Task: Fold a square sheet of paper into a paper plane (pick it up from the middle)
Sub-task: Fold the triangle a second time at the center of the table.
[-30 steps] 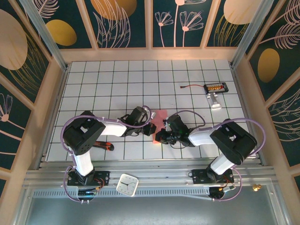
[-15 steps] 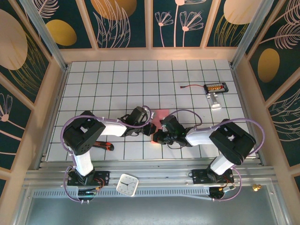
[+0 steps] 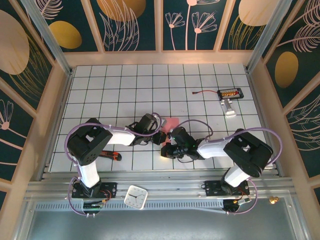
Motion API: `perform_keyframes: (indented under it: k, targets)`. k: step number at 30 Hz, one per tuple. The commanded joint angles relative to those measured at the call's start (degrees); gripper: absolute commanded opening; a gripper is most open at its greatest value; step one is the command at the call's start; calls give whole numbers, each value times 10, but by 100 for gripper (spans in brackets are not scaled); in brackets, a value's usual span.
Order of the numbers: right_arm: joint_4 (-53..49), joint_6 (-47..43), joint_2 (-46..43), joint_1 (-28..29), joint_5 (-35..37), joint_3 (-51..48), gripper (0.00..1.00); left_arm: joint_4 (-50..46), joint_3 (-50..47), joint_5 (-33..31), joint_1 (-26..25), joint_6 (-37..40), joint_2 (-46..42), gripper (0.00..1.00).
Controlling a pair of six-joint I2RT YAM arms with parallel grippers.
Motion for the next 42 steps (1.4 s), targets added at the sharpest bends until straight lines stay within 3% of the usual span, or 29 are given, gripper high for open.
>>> perform_keyframes:
  k: [1, 9, 15, 24, 42]
  targets:
    - [-3, 1, -34, -9, -12, -11, 0, -108, -20, -54, 1, 10, 38, 0]
    - [39, 11, -102, -97, -22, -38, 0, -107, -20, -53, 0, 10, 37, 0]
    - [-6, -20, -78, -155, 4, 2, 0, -108, -19, -52, 1, 10, 39, 0]
    - [-13, -53, -11, -172, -2, 38, 0, -109, -17, -52, 1, 10, 39, 0]
    - [-24, -90, 43, -198, -7, 18, 0, -108, -17, -52, 0, 10, 36, 0]
